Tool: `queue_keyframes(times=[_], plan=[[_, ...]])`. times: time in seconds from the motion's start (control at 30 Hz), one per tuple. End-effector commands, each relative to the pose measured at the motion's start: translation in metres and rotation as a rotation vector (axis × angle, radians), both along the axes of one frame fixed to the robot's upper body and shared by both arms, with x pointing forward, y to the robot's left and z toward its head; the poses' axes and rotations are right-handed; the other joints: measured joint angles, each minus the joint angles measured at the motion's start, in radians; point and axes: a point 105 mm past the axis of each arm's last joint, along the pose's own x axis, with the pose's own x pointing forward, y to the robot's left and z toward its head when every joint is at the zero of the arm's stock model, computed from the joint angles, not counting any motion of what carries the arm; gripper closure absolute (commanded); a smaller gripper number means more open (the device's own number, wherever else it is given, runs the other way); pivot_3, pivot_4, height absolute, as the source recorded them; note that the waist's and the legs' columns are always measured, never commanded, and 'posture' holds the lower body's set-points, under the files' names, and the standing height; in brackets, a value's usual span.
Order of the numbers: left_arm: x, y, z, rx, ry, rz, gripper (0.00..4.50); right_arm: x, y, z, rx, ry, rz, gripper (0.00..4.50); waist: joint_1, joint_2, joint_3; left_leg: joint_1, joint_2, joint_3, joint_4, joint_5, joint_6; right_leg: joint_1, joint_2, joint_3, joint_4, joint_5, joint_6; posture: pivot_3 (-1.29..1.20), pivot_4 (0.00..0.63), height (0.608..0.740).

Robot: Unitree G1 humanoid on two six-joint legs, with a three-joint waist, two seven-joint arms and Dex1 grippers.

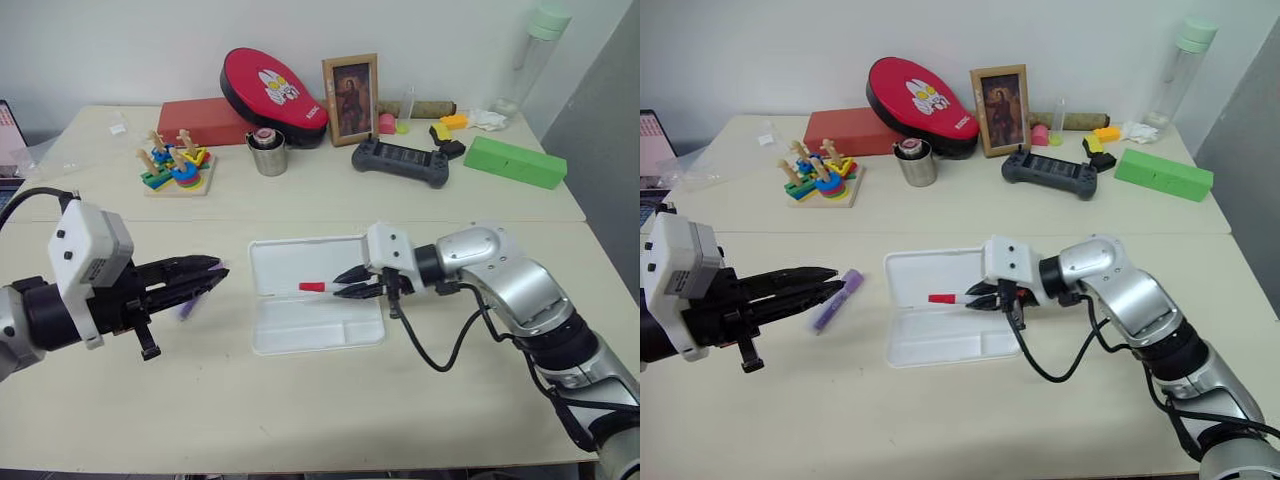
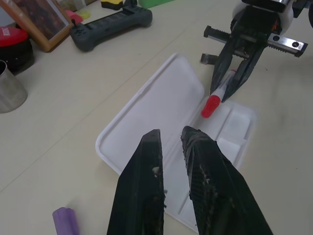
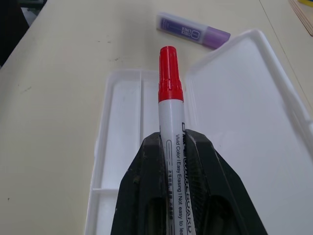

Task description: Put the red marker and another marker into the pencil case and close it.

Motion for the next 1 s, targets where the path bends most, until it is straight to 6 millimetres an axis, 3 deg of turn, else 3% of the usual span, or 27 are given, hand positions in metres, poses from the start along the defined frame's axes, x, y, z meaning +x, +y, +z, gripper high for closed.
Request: queue_keyframes(times=[0.03, 0.27, 0.43, 0.5, 0.73, 1.0], plan=[[0.001, 0.001, 0.008, 0.025, -0.044, -0.003, 3.76, 0.003, 0.009, 0.0, 0.004, -0.011, 0.003, 4.25, -0.002, 0.0, 0.0, 0.0, 0.0, 0.0, 0.0, 0.0, 0.0, 0.0, 0.0, 0.0, 0.0, 0.0, 0.0, 0.0, 0.15, 0.74], [0.003, 0.002, 0.008, 0.031, -0.047, -0.007, 3.76, 0.01, 0.022, -0.013, 0.005, 0.012, -0.018, 4.25, -0.003, 0.0, 0.0, 0.0, 0.0, 0.0, 0.0, 0.0, 0.0, 0.0, 0.0, 0.0, 0.0, 0.0, 0.0, 0.0, 0.15, 0.74], [0.005, 0.004, 0.009, 0.037, -0.052, -0.009, 3.76, 0.017, 0.022, -0.038, -0.045, 0.036, -0.036, 4.25, -0.003, 0.0, 0.0, 0.0, 0.0, 0.0, 0.0, 0.0, 0.0, 0.0, 0.0, 0.0, 0.0, 0.0, 0.0, 0.0, 0.15, 0.74], [0.005, 0.004, 0.01, 0.039, -0.054, -0.009, 3.76, 0.017, 0.02, -0.042, -0.053, 0.032, -0.022, 3.55, -0.003, 0.0, 0.0, 0.0, 0.0, 0.0, 0.0, 0.0, 0.0, 0.0, 0.0, 0.0, 0.0, 0.0, 0.0, 0.0, 0.15, 0.74], [0.005, 0.003, 0.008, 0.034, -0.052, -0.008, 3.76, 0.018, 0.02, -0.039, -0.037, 0.028, -0.021, 1.97, -0.004, 0.0, 0.0, 0.0, 0.0, 0.0, 0.0, 0.0, 0.0, 0.0, 0.0, 0.0, 0.0, 0.0, 0.0, 0.0, 0.15, 0.74], [0.003, -0.001, 0.004, 0.019, -0.036, -0.024, 3.76, 0.016, 0.019, 0.008, 0.086, 0.041, -0.005, 0.02, -0.004, 0.0, 0.0, 0.0, 0.0, 0.0, 0.0, 0.0, 0.0, 0.0, 0.0, 0.0, 0.001, 0.0, 0.0, 0.0, 0.15, 0.74]])
